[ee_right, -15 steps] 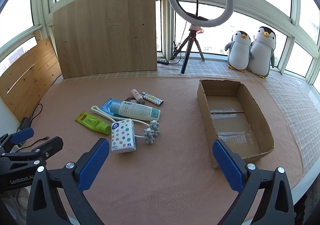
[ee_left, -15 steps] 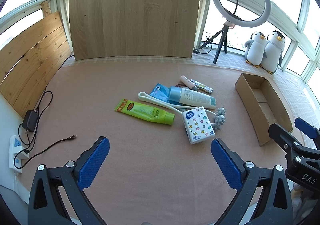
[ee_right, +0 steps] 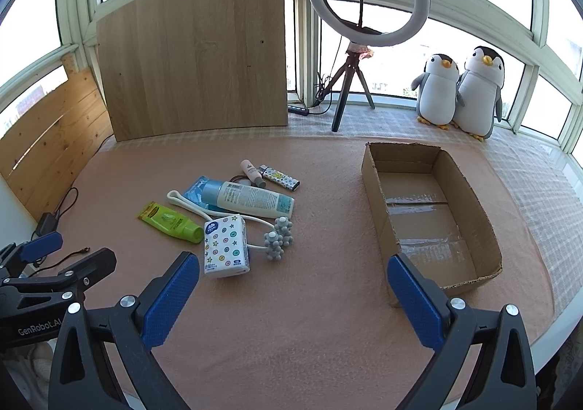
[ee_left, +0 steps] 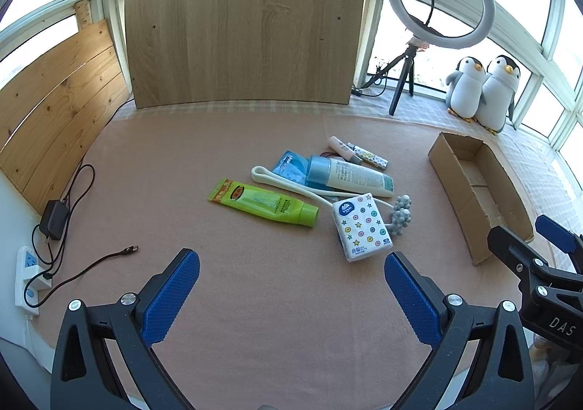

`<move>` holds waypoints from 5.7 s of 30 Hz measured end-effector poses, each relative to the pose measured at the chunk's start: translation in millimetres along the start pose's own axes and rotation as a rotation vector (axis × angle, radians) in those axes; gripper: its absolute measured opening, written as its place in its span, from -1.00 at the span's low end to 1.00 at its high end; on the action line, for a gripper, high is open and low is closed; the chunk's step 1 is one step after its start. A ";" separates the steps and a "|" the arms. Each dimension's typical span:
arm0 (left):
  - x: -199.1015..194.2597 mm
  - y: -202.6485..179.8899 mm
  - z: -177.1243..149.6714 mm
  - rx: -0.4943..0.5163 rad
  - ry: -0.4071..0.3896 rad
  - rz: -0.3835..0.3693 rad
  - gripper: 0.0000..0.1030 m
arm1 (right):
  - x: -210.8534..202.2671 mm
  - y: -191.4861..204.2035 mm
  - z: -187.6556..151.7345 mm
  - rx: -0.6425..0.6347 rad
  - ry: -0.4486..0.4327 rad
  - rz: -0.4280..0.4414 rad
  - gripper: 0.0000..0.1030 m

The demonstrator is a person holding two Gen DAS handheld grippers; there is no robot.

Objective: Organize objects

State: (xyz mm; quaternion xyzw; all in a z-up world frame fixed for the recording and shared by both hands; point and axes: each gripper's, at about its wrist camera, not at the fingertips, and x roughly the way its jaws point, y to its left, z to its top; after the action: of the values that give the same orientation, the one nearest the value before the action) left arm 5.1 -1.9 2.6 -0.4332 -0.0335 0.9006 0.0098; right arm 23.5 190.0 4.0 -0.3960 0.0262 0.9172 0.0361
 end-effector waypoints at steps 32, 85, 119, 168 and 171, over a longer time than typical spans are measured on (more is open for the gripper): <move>6.6 1.4 2.6 0.003 0.009 -0.009 0.99 | 6.0 0.3 3.2 0.001 0.012 0.001 0.97; 183.4 -34.0 77.7 -0.014 0.225 -0.148 0.18 | 30.7 -39.4 -13.0 0.061 0.104 -0.038 0.97; 182.3 -20.2 20.1 -0.015 0.295 -0.236 -0.13 | 48.8 -41.6 -21.3 0.049 0.151 -0.029 0.97; 149.0 -19.1 -46.8 -0.009 0.357 -0.448 -0.21 | 160.9 16.0 -33.2 0.066 0.558 0.437 -0.11; 147.8 -21.6 -48.2 -0.011 0.354 -0.449 -0.22 | 162.0 14.9 -34.5 0.076 0.567 0.467 -0.25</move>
State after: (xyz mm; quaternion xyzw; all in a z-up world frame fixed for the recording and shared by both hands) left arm -49.8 29.0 -141.2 -0.5657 -0.1312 0.7860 0.2123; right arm -63.5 179.9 -137.4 -0.6163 0.1587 0.7528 -0.1682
